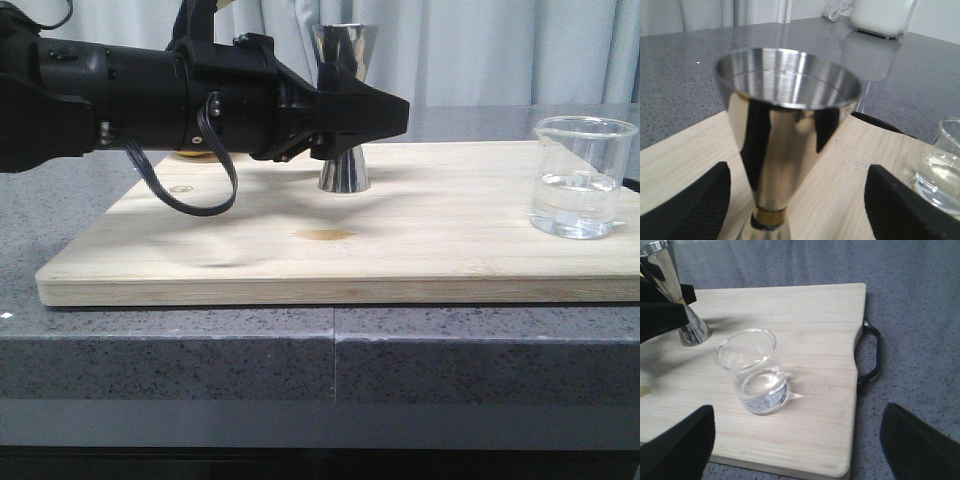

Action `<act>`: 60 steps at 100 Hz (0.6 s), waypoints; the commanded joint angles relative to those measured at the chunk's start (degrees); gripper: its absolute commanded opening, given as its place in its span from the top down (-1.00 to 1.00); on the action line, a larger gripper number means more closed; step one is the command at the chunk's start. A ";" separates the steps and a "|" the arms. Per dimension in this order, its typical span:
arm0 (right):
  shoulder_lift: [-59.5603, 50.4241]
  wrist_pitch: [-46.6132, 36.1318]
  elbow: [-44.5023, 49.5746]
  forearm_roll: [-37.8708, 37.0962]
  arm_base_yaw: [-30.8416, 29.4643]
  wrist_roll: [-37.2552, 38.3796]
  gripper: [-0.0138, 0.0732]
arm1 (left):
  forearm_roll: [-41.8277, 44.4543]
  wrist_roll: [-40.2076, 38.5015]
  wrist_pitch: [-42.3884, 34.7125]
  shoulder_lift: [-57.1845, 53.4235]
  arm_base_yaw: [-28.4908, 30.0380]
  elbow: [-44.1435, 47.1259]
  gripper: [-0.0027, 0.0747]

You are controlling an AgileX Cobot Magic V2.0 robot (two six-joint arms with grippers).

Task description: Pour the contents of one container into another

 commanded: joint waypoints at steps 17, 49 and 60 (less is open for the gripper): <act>0.72 -4.43 -1.63 -0.28 -0.10 -0.44 -0.71 | -2.37 -0.30 -3.85 -2.28 0.05 -1.58 -0.05; 0.72 -4.43 -1.63 -0.28 -0.10 -0.44 -0.71 | -2.27 -0.30 -2.24 -2.28 0.05 -1.58 0.46; 0.72 -4.43 -1.63 -0.28 -0.10 -0.44 -0.71 | -1.83 -0.30 -1.42 -2.28 0.05 -1.58 0.56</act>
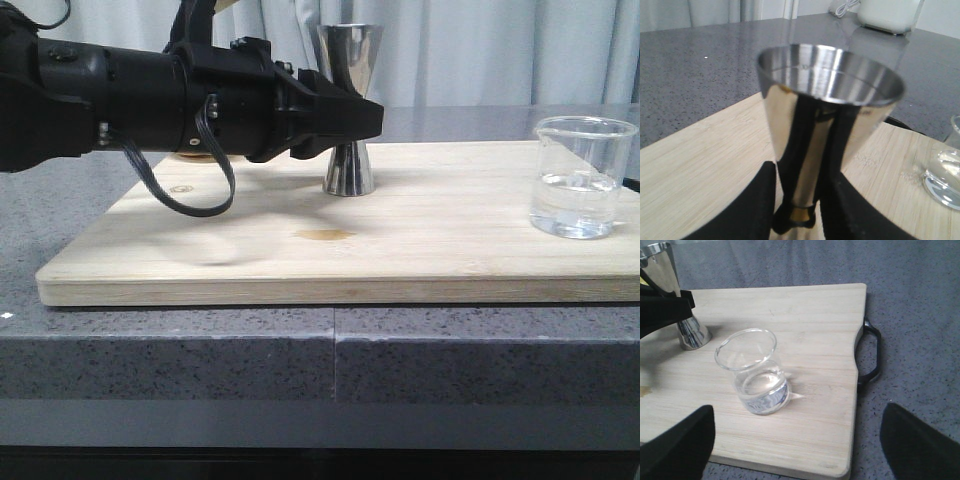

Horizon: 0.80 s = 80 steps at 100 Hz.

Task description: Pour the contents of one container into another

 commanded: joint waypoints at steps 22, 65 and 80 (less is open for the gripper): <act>0.72 -4.43 -1.63 -0.28 -0.10 -0.44 -0.71 | -1.64 -0.36 -2.52 -2.28 0.05 -1.58 0.73; 0.82 -3.71 -1.63 -3.09 3.58 -0.44 -0.71 | 2.02 -0.81 -6.31 -2.28 -0.05 -1.58 0.99; 1.11 -4.52 -1.63 -6.07 5.20 -0.44 -0.71 | 2.53 -4.30 -6.82 -2.38 -0.05 -1.58 0.99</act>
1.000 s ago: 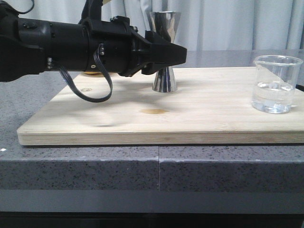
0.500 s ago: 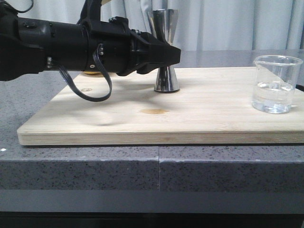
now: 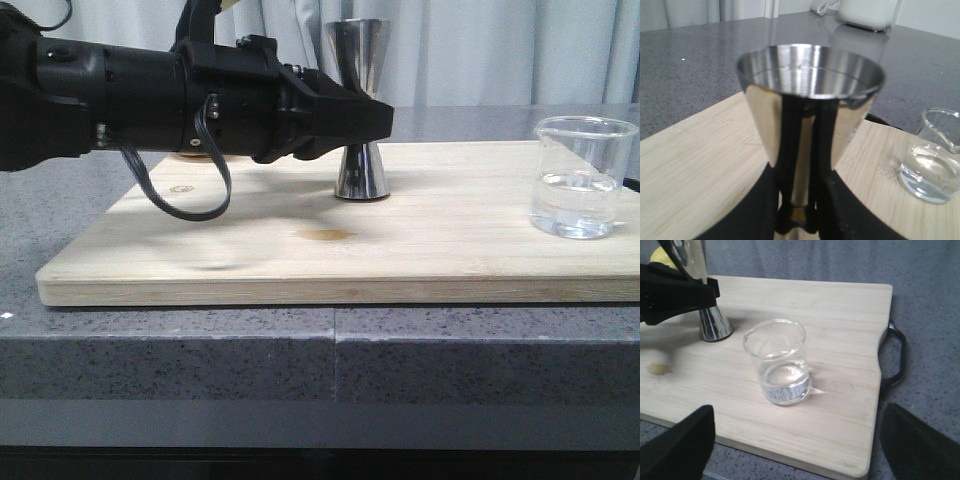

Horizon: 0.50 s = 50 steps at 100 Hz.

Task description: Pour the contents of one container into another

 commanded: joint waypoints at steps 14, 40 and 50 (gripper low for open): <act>4.65 -6.94 -1.53 -3.90 0.51 -0.44 -0.71 | -0.23 -2.26 -5.17 -2.38 -0.18 -1.31 0.99; 15.05 -17.24 -1.53 -5.47 0.51 -0.44 -0.71 | 0.75 -2.29 -6.47 -3.30 -0.18 -1.31 0.99; 18.34 -20.59 -1.53 -6.56 0.51 -0.44 -0.71 | 0.92 -2.39 -6.07 -4.72 -0.18 -1.31 0.99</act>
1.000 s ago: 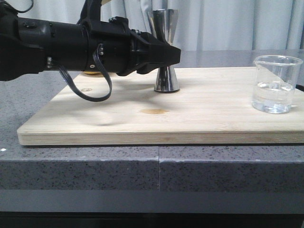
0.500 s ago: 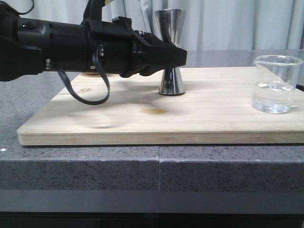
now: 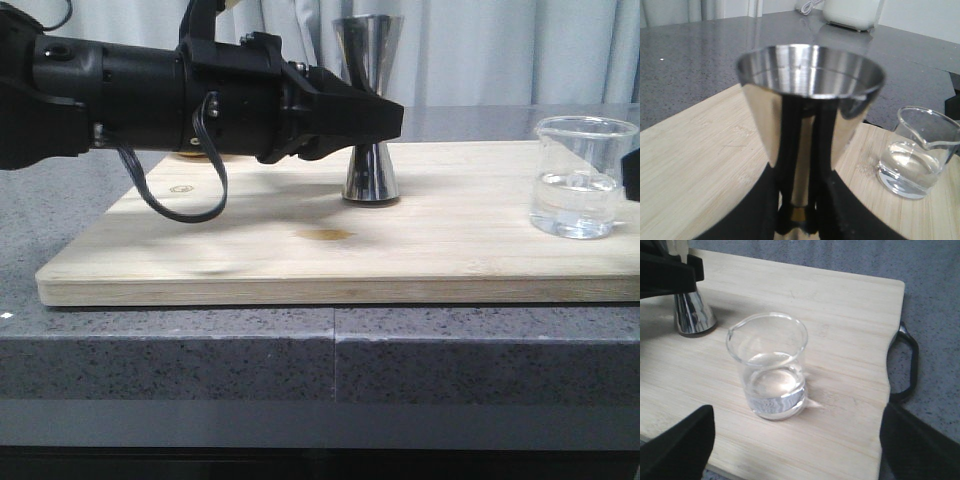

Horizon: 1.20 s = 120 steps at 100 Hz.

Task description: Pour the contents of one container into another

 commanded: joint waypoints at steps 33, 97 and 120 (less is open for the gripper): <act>11.04 -18.75 -1.53 -2.95 0.15 -0.40 -0.71 | -1.00 -2.86 -3.94 -7.63 -0.18 -1.31 0.99; 23.54 -34.18 -1.53 -4.36 0.15 -0.40 -0.54 | 1.60 -4.21 -3.94 -7.86 -0.18 -1.31 0.99; 24.95 -36.34 -1.53 -4.36 0.15 -0.40 -0.54 | 2.23 -5.43 -3.94 -7.86 -0.18 -1.31 0.99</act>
